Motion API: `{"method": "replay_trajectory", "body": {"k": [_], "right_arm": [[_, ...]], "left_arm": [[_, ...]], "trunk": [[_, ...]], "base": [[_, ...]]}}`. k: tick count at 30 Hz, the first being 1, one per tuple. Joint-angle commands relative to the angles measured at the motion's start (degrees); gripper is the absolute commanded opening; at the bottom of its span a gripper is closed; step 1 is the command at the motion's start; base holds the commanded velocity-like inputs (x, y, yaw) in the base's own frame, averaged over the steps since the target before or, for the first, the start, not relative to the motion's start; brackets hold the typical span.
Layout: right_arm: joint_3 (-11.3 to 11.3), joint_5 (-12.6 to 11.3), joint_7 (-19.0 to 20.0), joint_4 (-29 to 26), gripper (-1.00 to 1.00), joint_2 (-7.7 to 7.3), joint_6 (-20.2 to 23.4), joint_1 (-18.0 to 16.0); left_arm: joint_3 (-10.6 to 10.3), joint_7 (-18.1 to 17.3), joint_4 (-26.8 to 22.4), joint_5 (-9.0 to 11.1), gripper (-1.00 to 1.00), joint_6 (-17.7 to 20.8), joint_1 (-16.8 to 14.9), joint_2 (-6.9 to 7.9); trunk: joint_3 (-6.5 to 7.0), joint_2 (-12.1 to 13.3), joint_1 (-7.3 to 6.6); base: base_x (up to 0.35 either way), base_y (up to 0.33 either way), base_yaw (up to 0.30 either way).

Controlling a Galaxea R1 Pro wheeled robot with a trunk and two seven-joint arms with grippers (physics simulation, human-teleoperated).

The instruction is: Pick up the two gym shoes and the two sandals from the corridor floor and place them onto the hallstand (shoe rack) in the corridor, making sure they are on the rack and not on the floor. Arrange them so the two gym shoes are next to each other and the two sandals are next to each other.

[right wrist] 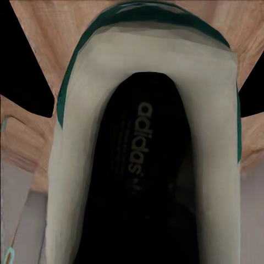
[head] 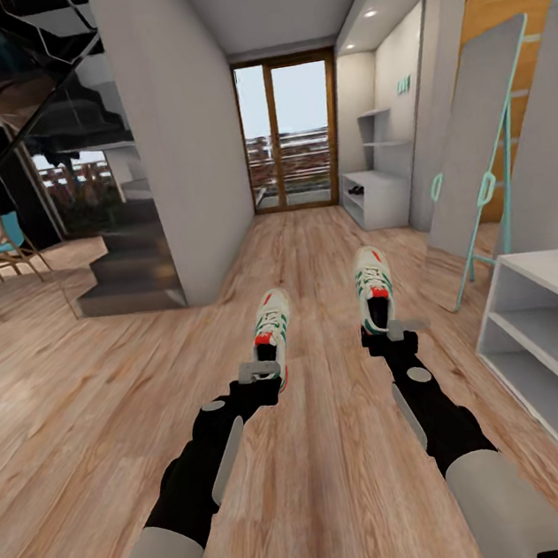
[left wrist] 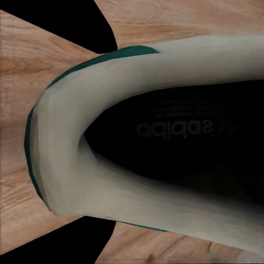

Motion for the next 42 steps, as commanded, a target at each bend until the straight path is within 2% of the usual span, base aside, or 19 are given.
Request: {"method": "replay_trajectory", "body": {"k": [1, 7, 25, 42], "right_arm": [[-0.1, 0.6, -0.1, 0.0, -1.00, 0.07, 0.1, 0.0], [-0.1, 0.7, -0.1, 0.0, -1.00, 0.07, 0.1, 0.0], [0.0, 0.7, -0.1, 0.0, -1.00, 0.07, 0.1, 0.0], [0.0, 0.7, -0.1, 0.0, -1.00, 0.07, 0.1, 0.0]], "left_arm": [[0.0, 0.1, -0.1, 0.6, -1.00, 0.3, 0.0, 0.01], [0.0, 0.1, -0.1, 0.6, -1.00, 0.3, 0.0, 0.01], [0.0, 0.1, -0.1, 0.6, -1.00, 0.3, 0.0, 0.01], [0.0, 0.2, -0.1, 0.6, -1.00, 0.3, 0.0, 0.01]], "trunk": [[-0.06, 0.0, 0.02], [-0.06, 0.0, 0.02], [-0.07, 0.0, 0.02], [-1.00, 0.0, 0.02]], "base": [[0.343, 0.000, -0.289], [0.343, 0.000, -0.162], [0.343, 0.000, -0.003], [0.343, 0.000, 0.000]]}}
